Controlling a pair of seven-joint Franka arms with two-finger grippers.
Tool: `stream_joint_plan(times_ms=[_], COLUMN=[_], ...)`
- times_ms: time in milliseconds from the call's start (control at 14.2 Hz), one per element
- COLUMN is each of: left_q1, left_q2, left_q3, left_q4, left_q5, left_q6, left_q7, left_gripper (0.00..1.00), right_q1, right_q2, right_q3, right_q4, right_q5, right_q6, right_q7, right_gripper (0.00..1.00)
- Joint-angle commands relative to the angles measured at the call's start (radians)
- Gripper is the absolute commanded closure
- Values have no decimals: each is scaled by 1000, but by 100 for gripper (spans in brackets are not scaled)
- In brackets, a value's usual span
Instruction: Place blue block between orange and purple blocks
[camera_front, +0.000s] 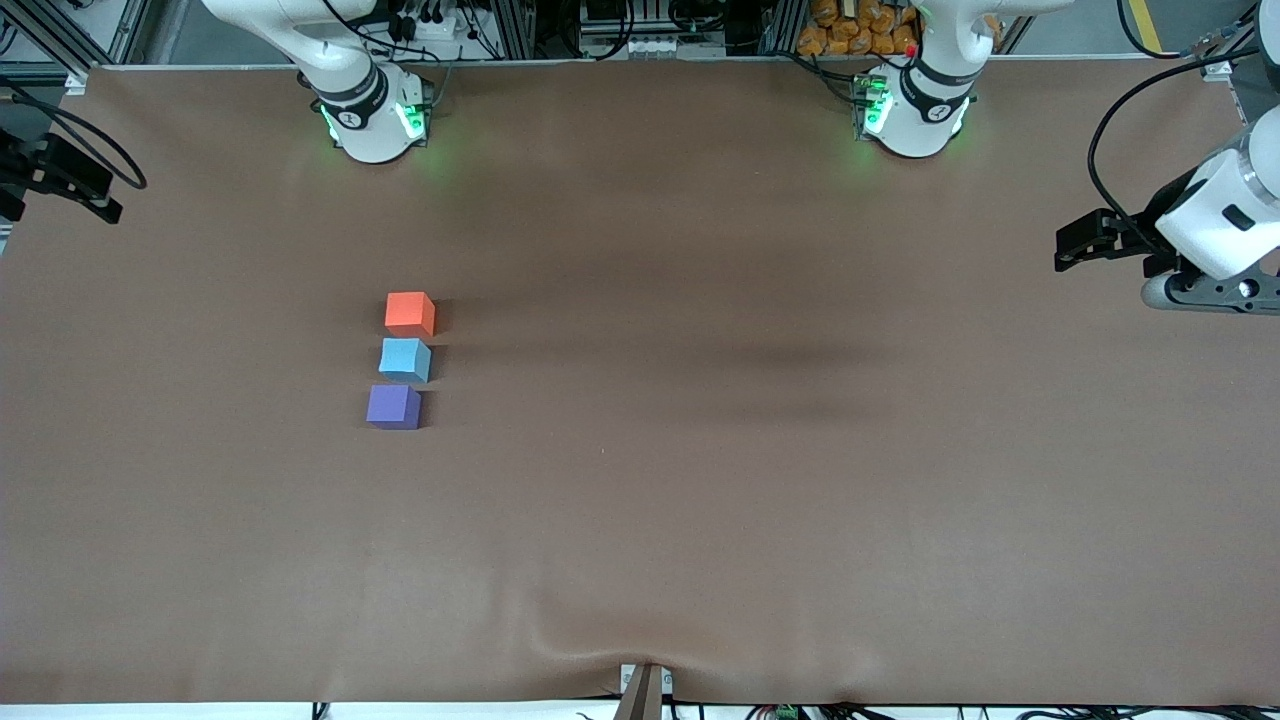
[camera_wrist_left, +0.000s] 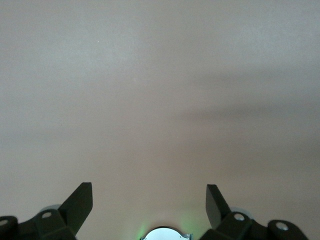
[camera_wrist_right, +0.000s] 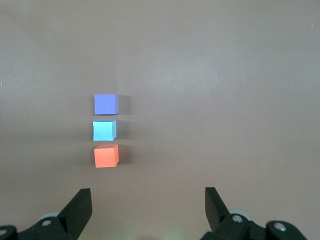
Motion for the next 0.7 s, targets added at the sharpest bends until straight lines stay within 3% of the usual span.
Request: stream_joint_plan(times_ms=[0,632], left_q1=[-1,5], left_q2=[16,17], left_q3=[-4,-5], left_q4=[14,18], left_q5=[8,7], left_q6=[-6,0], left_q7=[-12,-11], left_gripper=[0,0], right_q1=[-14,-14], right_q2=[56,67], right_q3=[7,7], right_q4=[79,94], right_q5=[-20,30], right_q6=[-28,-38], right_q7=[-38,-26], right_gripper=[0,0])
